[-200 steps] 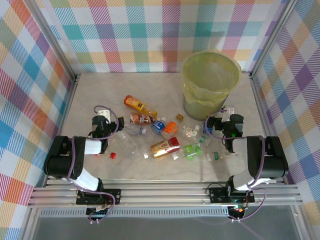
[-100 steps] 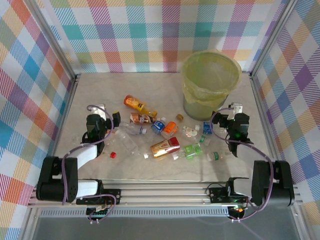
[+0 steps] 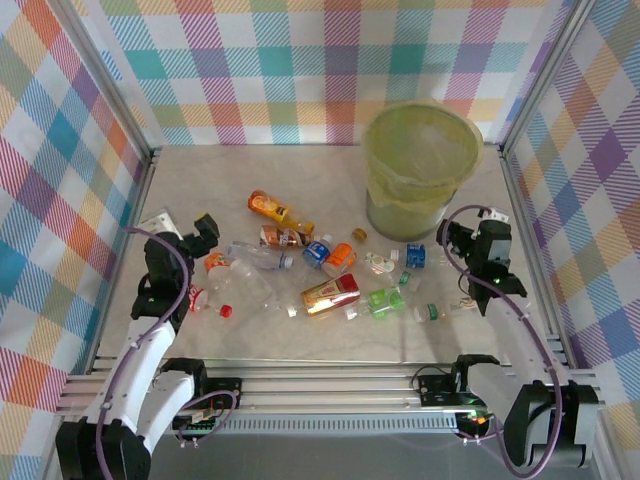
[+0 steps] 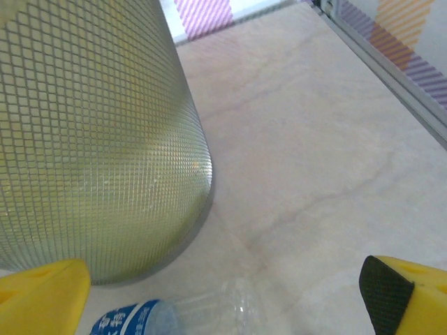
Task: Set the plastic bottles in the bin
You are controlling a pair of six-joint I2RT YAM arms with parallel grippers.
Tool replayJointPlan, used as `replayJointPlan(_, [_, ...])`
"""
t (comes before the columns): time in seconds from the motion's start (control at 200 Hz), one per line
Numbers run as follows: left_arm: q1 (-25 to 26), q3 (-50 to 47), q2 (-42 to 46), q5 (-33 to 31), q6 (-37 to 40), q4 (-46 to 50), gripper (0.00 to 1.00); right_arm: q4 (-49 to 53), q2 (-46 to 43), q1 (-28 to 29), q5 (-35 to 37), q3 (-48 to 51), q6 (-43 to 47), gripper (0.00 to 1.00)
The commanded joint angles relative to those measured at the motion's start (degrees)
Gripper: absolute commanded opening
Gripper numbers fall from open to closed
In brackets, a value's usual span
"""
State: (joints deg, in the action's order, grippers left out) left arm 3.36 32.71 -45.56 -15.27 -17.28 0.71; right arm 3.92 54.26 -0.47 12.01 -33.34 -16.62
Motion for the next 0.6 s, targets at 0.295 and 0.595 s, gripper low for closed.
replayJointPlan(0.295, [-0.9,6.0,-1.5,-5.4,-24.9,39.0,1.00,26.4,-2.5,-0.4,-0.6,-10.5,-6.1,1.00])
replayJointPlan(0.595, [-9.0,4.6,-6.8,0.4,-25.1,40.0,1.00,31.5,-2.5,-0.3,-4.5,-12.2,-7.7,1.00])
